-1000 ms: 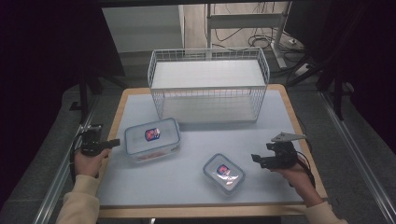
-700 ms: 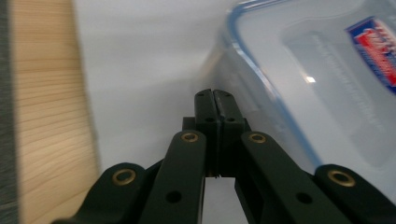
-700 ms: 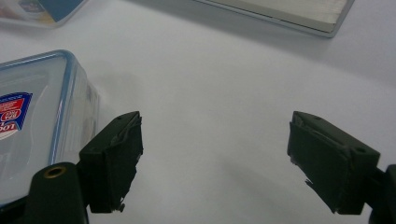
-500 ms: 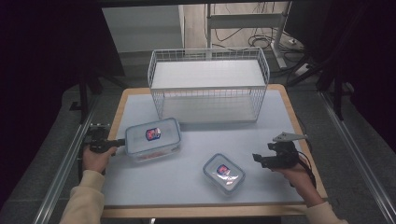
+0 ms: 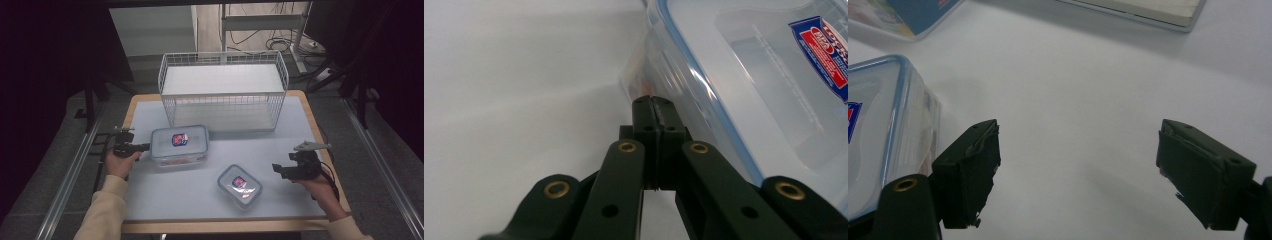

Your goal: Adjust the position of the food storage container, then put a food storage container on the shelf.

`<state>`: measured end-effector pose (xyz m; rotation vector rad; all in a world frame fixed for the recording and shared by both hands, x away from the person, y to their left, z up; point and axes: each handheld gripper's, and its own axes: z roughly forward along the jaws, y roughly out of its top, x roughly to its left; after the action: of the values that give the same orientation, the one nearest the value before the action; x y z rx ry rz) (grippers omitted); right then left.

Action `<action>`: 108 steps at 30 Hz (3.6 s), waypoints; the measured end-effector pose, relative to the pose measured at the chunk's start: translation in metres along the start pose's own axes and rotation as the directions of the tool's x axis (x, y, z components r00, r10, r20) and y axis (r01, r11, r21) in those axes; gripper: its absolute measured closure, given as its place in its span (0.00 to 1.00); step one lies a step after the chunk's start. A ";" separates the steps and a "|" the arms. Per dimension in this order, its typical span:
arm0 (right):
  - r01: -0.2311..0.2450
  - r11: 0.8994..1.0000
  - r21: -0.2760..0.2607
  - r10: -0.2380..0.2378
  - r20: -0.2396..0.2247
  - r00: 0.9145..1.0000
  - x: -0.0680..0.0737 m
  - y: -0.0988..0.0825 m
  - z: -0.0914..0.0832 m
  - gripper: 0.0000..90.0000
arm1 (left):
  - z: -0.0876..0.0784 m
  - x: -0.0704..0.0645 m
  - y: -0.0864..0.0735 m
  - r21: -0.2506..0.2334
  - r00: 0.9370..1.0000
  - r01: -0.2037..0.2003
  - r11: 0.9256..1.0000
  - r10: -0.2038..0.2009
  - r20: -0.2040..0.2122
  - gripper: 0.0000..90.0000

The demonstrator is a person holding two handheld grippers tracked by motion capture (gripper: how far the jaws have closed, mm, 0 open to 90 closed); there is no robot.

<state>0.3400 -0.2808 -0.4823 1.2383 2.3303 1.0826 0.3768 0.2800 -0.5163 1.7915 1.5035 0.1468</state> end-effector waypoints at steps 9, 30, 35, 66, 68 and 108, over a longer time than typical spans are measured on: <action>0.000 1.000 0.006 0.000 -0.001 1.000 0.000 0.000 0.001 0.20 | 0.013 -0.031 0.009 -0.014 0.996 -0.039 0.999 0.040 0.076 1.00; 0.006 1.000 0.007 -0.006 0.000 1.000 0.000 -0.001 0.002 0.20 | 0.049 -0.079 0.022 -0.012 0.980 -0.079 0.997 0.080 0.181 1.00; 0.003 1.000 0.011 -0.003 -0.001 1.000 0.000 -0.001 0.003 0.20 | 0.053 -0.085 0.022 -0.018 0.978 -0.072 0.997 0.074 0.197 1.00; -0.048 0.997 -0.061 0.039 -0.141 0.989 0.005 0.014 0.003 0.18 | -0.009 -0.096 -0.003 -0.073 0.972 -0.122 0.990 0.134 0.190 0.19; -0.067 0.996 -0.066 0.054 -0.176 0.983 0.006 0.020 0.006 0.18 | -0.007 -0.096 -0.002 -0.070 0.972 -0.109 0.992 0.122 0.201 0.17; -0.296 0.945 0.141 0.327 -0.380 0.865 0.007 0.082 0.127 0.14 | 0.072 -0.083 0.026 0.053 0.918 0.004 0.999 -0.025 0.396 0.22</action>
<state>0.4543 -0.1850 -0.5075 1.5956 2.5398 1.4864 0.4115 0.1731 -0.5187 1.7227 1.2347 -0.2536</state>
